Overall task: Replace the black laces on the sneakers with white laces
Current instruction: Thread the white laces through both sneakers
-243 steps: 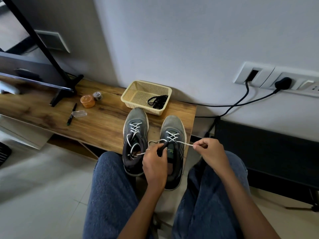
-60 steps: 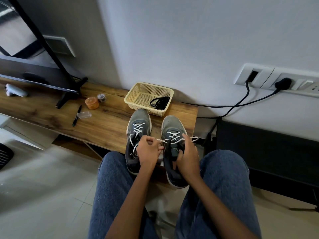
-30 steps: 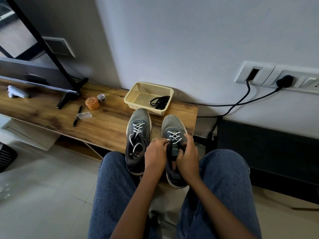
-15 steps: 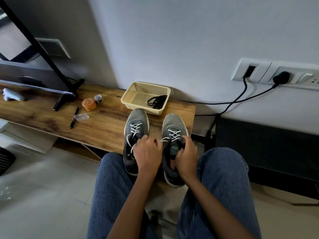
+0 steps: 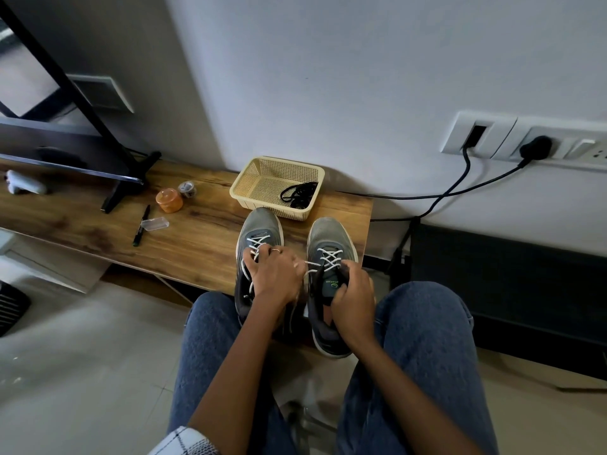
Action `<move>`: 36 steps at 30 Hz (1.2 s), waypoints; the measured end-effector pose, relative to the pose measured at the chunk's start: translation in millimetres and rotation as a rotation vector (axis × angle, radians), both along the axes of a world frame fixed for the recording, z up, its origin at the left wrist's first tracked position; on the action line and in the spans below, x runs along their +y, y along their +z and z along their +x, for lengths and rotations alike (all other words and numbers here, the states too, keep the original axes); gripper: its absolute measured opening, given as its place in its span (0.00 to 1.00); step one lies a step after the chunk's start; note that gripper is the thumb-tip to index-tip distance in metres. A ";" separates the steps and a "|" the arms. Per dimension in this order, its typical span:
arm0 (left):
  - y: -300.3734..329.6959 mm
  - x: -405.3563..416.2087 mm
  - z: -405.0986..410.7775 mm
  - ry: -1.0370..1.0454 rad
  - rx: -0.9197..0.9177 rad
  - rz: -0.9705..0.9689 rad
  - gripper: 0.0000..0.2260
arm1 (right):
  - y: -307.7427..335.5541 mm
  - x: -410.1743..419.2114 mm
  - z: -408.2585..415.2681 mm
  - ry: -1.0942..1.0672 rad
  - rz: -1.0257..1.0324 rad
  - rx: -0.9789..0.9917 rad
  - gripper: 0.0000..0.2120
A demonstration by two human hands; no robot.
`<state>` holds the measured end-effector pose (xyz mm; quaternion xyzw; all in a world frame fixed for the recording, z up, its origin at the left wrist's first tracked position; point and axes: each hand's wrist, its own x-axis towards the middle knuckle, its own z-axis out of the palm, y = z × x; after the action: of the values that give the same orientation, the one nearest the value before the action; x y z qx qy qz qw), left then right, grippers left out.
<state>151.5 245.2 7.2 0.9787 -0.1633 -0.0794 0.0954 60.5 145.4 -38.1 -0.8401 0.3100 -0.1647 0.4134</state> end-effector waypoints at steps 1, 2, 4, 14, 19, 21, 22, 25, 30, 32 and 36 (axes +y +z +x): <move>5.5 1.6 0.7 0.048 -0.017 -0.042 0.16 | 0.2 -0.1 0.0 -0.001 0.006 -0.002 0.21; 12.6 3.3 1.9 0.093 -0.029 -0.084 0.16 | 0.1 -0.2 0.1 -0.003 0.012 -0.005 0.22; 28.5 7.5 5.5 0.168 -0.037 -0.177 0.17 | -0.5 -0.5 0.3 -0.009 0.019 -0.008 0.22; 95.7 38.3 22.3 0.372 0.112 -1.032 0.16 | -2.6 -1.2 0.6 -0.008 -0.017 -0.018 0.20; 119.5 40.5 22.4 0.365 0.067 -1.336 0.17 | -3.0 -1.0 0.5 -0.012 -0.028 -0.026 0.19; 124.2 36.1 17.7 0.377 0.115 -1.526 0.15 | -2.9 -0.9 0.7 -0.014 -0.032 -0.029 0.19; 126.2 33.1 14.6 0.380 0.161 -1.629 0.14 | -2.6 -1.0 0.7 -0.014 -0.032 -0.028 0.19; 130.4 22.5 5.4 0.384 0.295 -1.861 0.12 | -2.4 -1.6 0.3 -0.009 -0.025 -0.033 0.18; 119.2 3.1 -3.8 0.324 0.282 -1.507 0.07 | -4.6 -7.4 -1.7 -0.030 0.044 -0.049 0.11; 106.7 -3.9 -8.6 0.303 0.262 -1.363 0.07 | -3.9 -10.1 -2.7 -0.030 0.064 -0.049 0.09; 86.9 -14.1 -18.6 0.331 0.394 -1.368 0.10 | -2.2 -13.9 -3.7 0.002 0.070 -0.039 0.08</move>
<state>132.9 231.1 94.2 0.6796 -0.0060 -0.1188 0.7239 56.8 131.5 -40.4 -0.8221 0.3067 -0.1699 0.4486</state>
